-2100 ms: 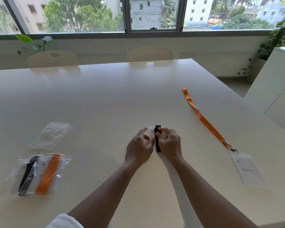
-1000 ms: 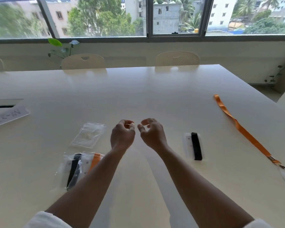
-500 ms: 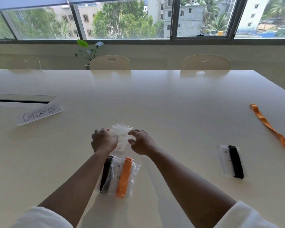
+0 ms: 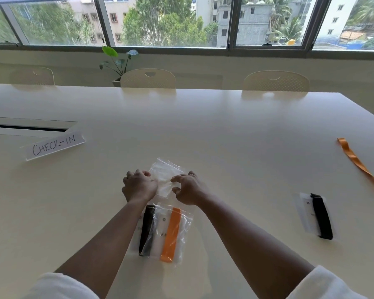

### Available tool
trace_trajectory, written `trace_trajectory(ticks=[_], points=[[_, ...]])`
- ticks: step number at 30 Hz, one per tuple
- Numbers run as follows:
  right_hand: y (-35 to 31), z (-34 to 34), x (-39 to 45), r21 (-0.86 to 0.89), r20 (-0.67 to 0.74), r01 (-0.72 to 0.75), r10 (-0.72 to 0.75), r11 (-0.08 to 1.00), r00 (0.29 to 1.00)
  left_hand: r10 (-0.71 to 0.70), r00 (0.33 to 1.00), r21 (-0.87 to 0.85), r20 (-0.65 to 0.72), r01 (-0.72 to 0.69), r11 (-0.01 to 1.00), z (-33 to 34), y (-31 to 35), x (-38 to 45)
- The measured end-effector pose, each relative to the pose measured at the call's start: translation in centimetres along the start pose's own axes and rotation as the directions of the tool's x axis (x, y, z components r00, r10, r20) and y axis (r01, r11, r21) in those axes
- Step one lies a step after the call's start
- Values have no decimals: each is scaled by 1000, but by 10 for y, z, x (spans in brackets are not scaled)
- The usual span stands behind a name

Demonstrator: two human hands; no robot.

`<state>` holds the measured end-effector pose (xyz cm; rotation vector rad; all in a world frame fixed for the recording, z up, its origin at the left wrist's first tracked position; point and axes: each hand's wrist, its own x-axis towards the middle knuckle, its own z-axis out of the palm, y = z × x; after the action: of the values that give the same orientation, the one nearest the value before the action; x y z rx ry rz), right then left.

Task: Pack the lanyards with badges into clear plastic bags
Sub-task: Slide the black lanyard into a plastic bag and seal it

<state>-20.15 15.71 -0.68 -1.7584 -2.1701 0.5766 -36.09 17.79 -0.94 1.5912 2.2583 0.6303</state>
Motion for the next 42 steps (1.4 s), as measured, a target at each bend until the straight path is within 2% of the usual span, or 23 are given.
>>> trace_trajectory(ticks=[2, 4, 7, 10, 12, 14, 17, 19, 21, 24, 27, 30, 35, 42], points=[[2, -3, 0, 89, -68, -36, 42, 995, 997, 70, 996, -37, -46, -72, 997, -2, 3, -1], [5, -7, 0, 181, -194, -60, 95, 982, 976, 161, 984, -48, -74, -165, 985, -8, 10, -4], [13, -21, -3, 241, -350, -86, 169, 967, 921, 307, 951, -58, -25, -308, 950, -18, 23, -9], [25, -36, -7, 287, -354, -112, 214, 951, 910, 423, 902, -112, 85, -413, 904, -27, 33, -15], [35, -42, -13, 294, -357, -105, 211, 950, 910, 472, 876, -168, 97, -453, 876, -29, 39, -21], [43, -47, -25, 324, -393, -105, 235, 940, 889, 504, 863, -186, -28, -500, 846, -25, 45, -32], [55, -51, -50, 470, -435, -138, 365, 872, 823, 464, 788, -169, -405, -563, 809, -9, 55, -62], [61, -52, -70, 593, -415, -162, 472, 788, 778, 444, 744, -231, -500, -609, 759, 7, 65, -87], [66, -50, -90, 678, -370, -186, 548, 711, 750, 451, 780, -367, -434, -610, 702, 26, 75, -110], [76, -44, -117, 730, -344, -192, 596, 656, 725, 453, 862, -568, -228, -496, 657, 53, 85, -142], [85, -38, -137, 746, -358, -183, 617, 641, 701, 501, 864, -673, -53, -402, 621, 70, 90, -167], [91, -35, -152, 749, -349, -173, 602, 640, 718, 526, 848, -714, 67, -328, 619, 80, 94, -181], [103, -31, -170, 750, -352, -126, 553, 649, 755, 525, 841, -716, 131, -287, 637, 90, 102, -196], [110, -30, -175, 786, -296, -81, 489, 613, 821, 522, 842, -642, 134, -327, 693, 90, 101, -200]])
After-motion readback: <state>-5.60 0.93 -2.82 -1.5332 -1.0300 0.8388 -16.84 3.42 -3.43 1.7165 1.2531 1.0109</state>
